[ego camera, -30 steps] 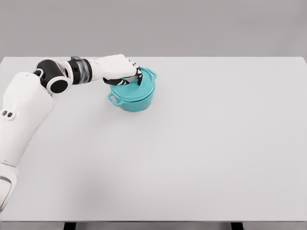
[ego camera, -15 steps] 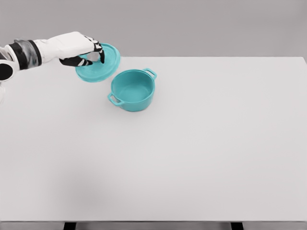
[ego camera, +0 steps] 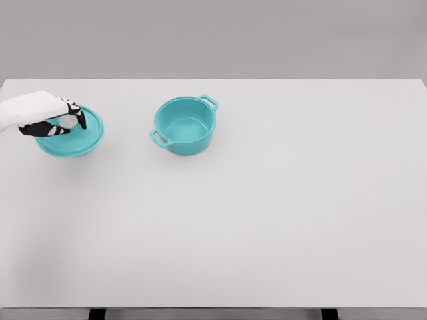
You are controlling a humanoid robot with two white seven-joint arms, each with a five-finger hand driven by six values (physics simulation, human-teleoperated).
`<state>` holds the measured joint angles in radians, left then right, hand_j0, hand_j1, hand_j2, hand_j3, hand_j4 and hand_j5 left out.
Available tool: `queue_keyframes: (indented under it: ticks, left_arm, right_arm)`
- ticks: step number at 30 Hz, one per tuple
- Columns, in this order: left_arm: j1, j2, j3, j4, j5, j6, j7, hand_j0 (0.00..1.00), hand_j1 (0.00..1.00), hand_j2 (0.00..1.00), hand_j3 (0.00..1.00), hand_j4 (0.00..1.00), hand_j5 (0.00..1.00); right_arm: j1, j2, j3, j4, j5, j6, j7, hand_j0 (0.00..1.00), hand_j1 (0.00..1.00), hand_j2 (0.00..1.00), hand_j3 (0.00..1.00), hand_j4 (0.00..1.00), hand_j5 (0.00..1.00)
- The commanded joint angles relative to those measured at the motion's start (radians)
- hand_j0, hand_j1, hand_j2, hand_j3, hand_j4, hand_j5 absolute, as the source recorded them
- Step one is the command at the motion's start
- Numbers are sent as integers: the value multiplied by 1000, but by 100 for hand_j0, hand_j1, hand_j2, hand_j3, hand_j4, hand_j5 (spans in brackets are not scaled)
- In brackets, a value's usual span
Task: Open the lid of the pot with left arm
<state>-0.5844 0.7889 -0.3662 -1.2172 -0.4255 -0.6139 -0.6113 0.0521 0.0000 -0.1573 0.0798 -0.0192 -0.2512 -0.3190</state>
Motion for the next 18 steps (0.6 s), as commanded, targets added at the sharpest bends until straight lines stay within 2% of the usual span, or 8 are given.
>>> queue_keyframes:
  ticks: [1,10,18]
  left_arm:
    - [2,4,1,-7,13,3,0,50,50,50,50,50,50]
    - [32,-7,1,-2,11,3,0,50,50,50,50,50,50]
    - [87,-11,3,-2,11,3,0,51,51,51,51,51,51]
  right_arm:
    - [0,0,-1,0,-1,0,0,100,100,100,100,100,100]
    - [0,0,1,0,-2,0,0,100,100,100,100,100,100]
    - [2,0,1,0,-1,0,0,100,100,100,100,100,100]
